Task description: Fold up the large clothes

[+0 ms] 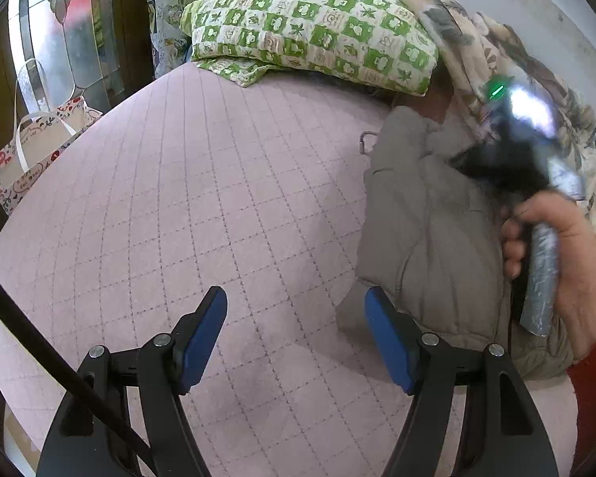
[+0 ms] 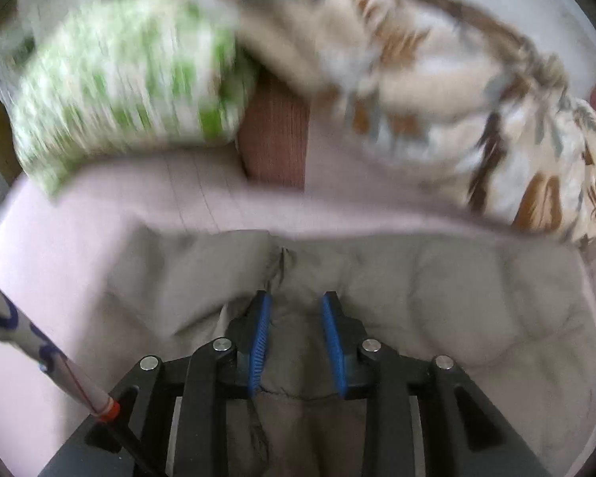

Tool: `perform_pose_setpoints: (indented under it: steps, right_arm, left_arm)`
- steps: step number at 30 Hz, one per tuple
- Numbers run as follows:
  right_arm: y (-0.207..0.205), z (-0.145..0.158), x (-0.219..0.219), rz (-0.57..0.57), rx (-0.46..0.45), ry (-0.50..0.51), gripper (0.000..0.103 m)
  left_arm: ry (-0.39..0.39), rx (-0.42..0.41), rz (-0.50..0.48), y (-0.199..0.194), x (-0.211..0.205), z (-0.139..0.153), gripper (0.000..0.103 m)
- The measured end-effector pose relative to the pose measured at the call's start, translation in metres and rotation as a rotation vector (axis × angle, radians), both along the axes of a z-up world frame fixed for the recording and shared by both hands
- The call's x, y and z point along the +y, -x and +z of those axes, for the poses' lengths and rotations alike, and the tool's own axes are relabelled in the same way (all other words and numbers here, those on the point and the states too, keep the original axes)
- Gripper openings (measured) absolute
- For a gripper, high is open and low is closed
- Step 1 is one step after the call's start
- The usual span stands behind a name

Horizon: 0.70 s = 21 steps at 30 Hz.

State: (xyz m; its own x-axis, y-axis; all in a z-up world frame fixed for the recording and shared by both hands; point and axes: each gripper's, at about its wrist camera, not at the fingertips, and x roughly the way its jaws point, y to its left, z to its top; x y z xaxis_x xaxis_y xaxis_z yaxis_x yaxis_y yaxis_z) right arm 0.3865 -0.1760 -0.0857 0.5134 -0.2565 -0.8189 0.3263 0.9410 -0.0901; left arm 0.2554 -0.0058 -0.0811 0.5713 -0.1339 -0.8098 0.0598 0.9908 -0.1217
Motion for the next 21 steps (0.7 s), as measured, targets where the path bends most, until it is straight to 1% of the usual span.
perform_pose_setpoints:
  steps: [1, 2, 3, 4, 5, 6, 7, 9, 10, 11, 12, 14, 16, 17, 19, 21]
  right_arm:
    - [-0.009, -0.017, 0.002, 0.022, 0.083, 0.023, 0.031]
    - [-0.009, -0.018, 0.004, 0.032, 0.091, 0.041, 0.031]
    - [-0.005, -0.009, 0.006, 0.035, 0.063, 0.047, 0.031]
    - [0.001, 0.002, 0.004, 0.033, 0.021, 0.029, 0.031]
    - [0.015, 0.018, 0.0, 0.034, -0.05, -0.014, 0.033]
    - [0.026, 0.03, -0.005, 0.034, -0.089, -0.032, 0.037]
    - [0.04, 0.042, -0.011, 0.024, -0.125, -0.023, 0.04]
    - [0.06, 0.059, -0.024, -0.003, -0.168, 0.032, 0.041]
    - [0.073, 0.064, -0.034, -0.025, -0.186, 0.061, 0.041]
    - [0.089, 0.067, -0.053, -0.059, -0.197, 0.081, 0.041]
    - [0.099, 0.068, -0.067, -0.09, -0.196, 0.085, 0.041]
    - [0.121, 0.058, -0.104, -0.18, -0.176, 0.086, 0.041]
    - [0.139, 0.038, -0.144, -0.289, -0.128, 0.073, 0.041]
    - [0.15, 0.02, -0.169, -0.345, -0.097, 0.023, 0.04]
    - [0.165, -0.001, -0.196, -0.356, -0.106, -0.071, 0.038]
    - [0.17, -0.004, -0.2, -0.33, -0.095, -0.042, 0.038]
  left_arm:
    - [-0.002, 0.0, -0.004, 0.0, -0.001, 0.0, 0.071]
    - [-0.007, 0.0, -0.011, 0.0, -0.003, 0.0, 0.071]
    - [-0.01, 0.0, -0.016, 0.001, -0.005, 0.0, 0.071]
    - [-0.014, -0.002, -0.024, 0.002, -0.006, 0.0, 0.071]
    - [-0.02, -0.005, -0.028, 0.003, -0.008, 0.0, 0.071]
    - [-0.026, -0.006, -0.03, 0.004, -0.009, 0.0, 0.071]
    - [-0.031, -0.006, -0.031, 0.004, -0.01, -0.001, 0.071]
    - [-0.033, -0.006, -0.034, 0.006, -0.011, -0.001, 0.071]
    - [-0.036, -0.009, -0.033, 0.007, -0.011, 0.0, 0.071]
    - [-0.039, -0.013, -0.031, 0.008, -0.011, 0.0, 0.071]
    - [-0.041, -0.017, -0.029, 0.008, -0.012, 0.001, 0.071]
    - [-0.041, -0.015, -0.027, 0.008, -0.013, 0.001, 0.071]
    - [-0.041, -0.012, -0.026, 0.007, -0.016, 0.002, 0.071]
    - [-0.046, -0.014, -0.024, 0.006, -0.018, 0.003, 0.071]
    - [-0.06, -0.025, -0.022, 0.006, -0.02, 0.005, 0.071]
    - [-0.069, -0.042, -0.022, 0.005, -0.022, 0.01, 0.071]
